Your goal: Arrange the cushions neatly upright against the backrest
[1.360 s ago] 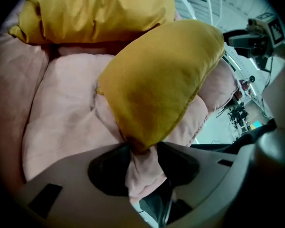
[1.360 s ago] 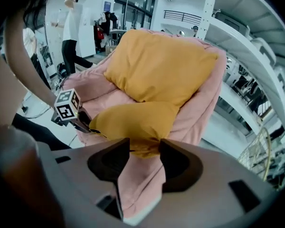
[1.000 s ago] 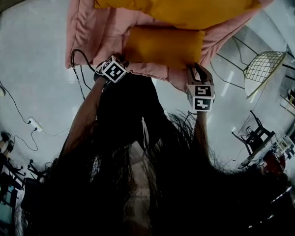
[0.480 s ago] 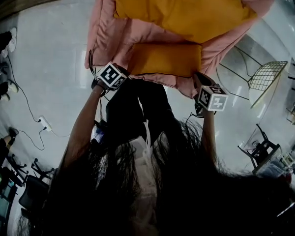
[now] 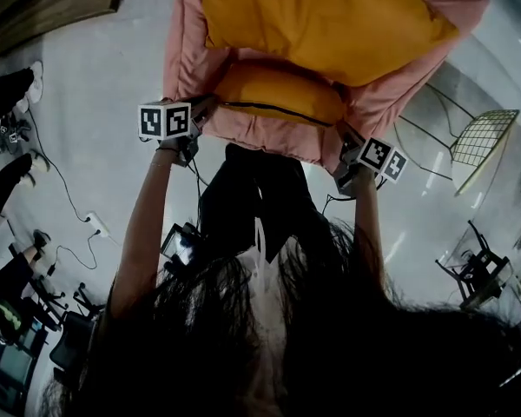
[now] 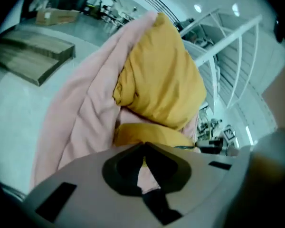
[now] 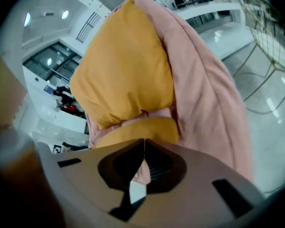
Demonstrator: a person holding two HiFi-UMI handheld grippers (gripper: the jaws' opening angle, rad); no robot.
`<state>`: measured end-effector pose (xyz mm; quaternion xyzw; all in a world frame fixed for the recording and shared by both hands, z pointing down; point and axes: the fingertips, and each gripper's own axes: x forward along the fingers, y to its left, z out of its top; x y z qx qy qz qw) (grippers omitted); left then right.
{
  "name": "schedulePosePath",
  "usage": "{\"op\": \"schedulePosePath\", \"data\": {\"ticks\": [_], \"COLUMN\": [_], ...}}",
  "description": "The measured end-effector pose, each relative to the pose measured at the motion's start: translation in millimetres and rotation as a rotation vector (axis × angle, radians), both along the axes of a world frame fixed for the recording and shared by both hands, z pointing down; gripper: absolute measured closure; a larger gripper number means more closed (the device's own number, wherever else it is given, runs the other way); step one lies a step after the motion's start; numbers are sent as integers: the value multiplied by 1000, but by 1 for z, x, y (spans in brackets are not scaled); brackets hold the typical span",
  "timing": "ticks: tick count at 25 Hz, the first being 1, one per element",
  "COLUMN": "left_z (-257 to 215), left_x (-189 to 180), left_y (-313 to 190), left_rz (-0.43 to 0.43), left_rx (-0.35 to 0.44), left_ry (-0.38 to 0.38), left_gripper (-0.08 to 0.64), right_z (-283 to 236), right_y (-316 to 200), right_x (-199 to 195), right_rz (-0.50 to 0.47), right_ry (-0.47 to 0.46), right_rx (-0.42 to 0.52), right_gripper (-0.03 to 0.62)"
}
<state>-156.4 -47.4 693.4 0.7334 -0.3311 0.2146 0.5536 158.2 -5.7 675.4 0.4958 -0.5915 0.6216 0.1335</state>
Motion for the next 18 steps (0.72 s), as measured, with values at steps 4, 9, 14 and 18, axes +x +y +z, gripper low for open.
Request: {"op": "schedulePosePath", "data": {"ticks": [4,9,14,18], "left_z": [-20,-33,-25,16], "left_x": [39,81,69,31], "left_y": [-66,-127,-91,-12], "left_rz": [-201,-227,-3,277], "left_rx": [43,89,151,168], "left_ry": [218,254,49,-258], "left_gripper": [537,535,534,532], "right_z": [4,-1,11,23], "right_y": [-44,-71,-25,18], "right_x": [-38,-50,-36,-20], "right_rz": [160,1,-244,-365], "right_ry": [-222,-22,128,229], "right_rx": [81,179,147,101], "right_gripper": [561,560,558,557]}}
